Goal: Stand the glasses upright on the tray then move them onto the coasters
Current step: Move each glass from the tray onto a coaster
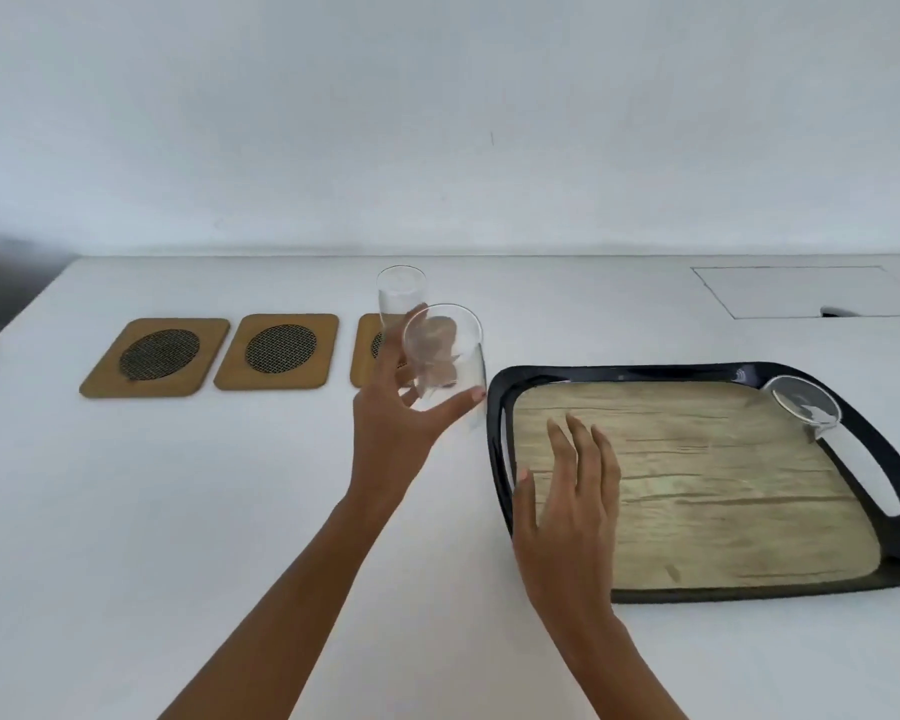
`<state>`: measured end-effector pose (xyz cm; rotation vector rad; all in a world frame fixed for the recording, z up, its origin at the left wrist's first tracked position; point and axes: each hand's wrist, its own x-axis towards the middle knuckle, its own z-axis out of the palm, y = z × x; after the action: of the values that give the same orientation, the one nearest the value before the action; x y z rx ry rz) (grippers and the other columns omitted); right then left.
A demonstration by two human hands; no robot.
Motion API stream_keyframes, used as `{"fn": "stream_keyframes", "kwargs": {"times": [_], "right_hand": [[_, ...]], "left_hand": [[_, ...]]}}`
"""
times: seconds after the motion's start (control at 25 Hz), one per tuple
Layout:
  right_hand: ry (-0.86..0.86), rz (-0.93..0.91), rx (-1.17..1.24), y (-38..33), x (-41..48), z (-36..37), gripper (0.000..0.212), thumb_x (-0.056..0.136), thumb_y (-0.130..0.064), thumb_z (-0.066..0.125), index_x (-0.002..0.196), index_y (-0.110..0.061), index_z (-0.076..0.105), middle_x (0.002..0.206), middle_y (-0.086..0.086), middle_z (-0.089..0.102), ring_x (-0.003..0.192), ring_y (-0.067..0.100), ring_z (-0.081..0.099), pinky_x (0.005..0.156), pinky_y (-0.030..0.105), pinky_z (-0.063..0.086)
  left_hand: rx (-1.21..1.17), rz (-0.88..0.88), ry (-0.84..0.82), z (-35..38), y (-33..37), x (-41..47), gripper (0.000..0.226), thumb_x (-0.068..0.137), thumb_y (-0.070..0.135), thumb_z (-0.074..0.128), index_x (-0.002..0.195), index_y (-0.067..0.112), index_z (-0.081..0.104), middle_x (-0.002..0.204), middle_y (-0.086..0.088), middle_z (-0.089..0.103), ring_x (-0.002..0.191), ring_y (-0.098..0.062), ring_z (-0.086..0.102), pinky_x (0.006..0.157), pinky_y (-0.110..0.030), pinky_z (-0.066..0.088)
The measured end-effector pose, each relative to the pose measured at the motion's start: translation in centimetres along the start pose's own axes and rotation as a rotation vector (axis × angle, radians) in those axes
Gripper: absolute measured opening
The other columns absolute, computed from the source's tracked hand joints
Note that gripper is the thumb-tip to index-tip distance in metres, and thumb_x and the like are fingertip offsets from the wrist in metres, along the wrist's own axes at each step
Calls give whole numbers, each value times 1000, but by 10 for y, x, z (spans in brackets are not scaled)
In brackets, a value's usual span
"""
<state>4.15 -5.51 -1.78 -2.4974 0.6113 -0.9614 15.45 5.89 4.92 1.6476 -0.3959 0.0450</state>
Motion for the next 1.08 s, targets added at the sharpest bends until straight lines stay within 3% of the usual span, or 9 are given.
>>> {"fn": "stream_keyframes", "kwargs": {"times": [0.2, 0.32, 0.4, 0.48, 0.6, 0.72, 0.92, 1.08], "right_hand": [[-164, -147, 49, -61, 6, 47, 55, 99, -35, 37, 146, -6, 37, 152, 11, 40, 145, 24, 28, 117, 36, 26], [-368, -188, 58, -74, -2, 80, 70, 95, -50, 22, 150, -8, 30, 155, 9, 35, 146, 22, 25, 113, 29, 22], [-449, -163, 54, -71, -9, 103, 76, 91, -54, 17, 151, -7, 28, 158, 9, 30, 148, 22, 20, 115, 28, 16], [-444, -164, 4, -66, -12, 124, 74, 94, -52, 23, 146, -1, 36, 153, 14, 37, 144, 29, 30, 118, 31, 19], [-437, -211, -85, -62, -3, 146, 68, 100, -47, 24, 139, 4, 45, 146, 19, 47, 136, 34, 43, 114, 37, 22], [-398, -240, -124, -59, 7, 154, 64, 98, -43, 33, 141, 3, 44, 147, 18, 45, 138, 32, 41, 115, 39, 23], [-406, -273, -130, -55, 7, 163, 64, 98, -43, 34, 145, 1, 38, 152, 15, 40, 143, 28, 33, 117, 40, 23], [-420, -267, -126, -54, 7, 163, 65, 98, -44, 33, 148, -3, 34, 155, 11, 35, 146, 23, 28, 119, 38, 20]], "left_hand": [[110, -49, 184, -87, -20, 20, 75, 65, 27, 88, 129, 30, 50, 114, 15, 66, 100, 2, 64, 80, -16, 54], [155, -76, 206, -125, -34, 32, 72, 64, 26, 88, 126, 32, 51, 110, 21, 65, 99, 3, 63, 80, -20, 50], [168, -94, 219, -143, -44, 42, 74, 64, 25, 89, 127, 33, 50, 115, 15, 64, 104, -5, 62, 85, -25, 51], [150, -119, 254, -160, -55, 55, 76, 63, 26, 89, 128, 30, 50, 121, 9, 63, 111, -12, 61, 89, -28, 51], [140, -139, 325, -176, -69, 78, 77, 64, 29, 89, 130, 30, 49, 122, 5, 62, 112, -11, 62, 84, -22, 50], [166, -122, 344, -181, -80, 101, 77, 67, 27, 87, 132, 30, 47, 119, 4, 60, 112, -13, 62, 88, -28, 51], [188, -128, 345, -180, -106, 138, 76, 67, 25, 87, 132, 27, 47, 122, 0, 58, 101, -8, 61, 71, -6, 46], [178, -111, 307, -175, -118, 160, 76, 70, 23, 85, 134, 24, 44, 121, 4, 55, 99, -5, 60, 69, -5, 48]]}}
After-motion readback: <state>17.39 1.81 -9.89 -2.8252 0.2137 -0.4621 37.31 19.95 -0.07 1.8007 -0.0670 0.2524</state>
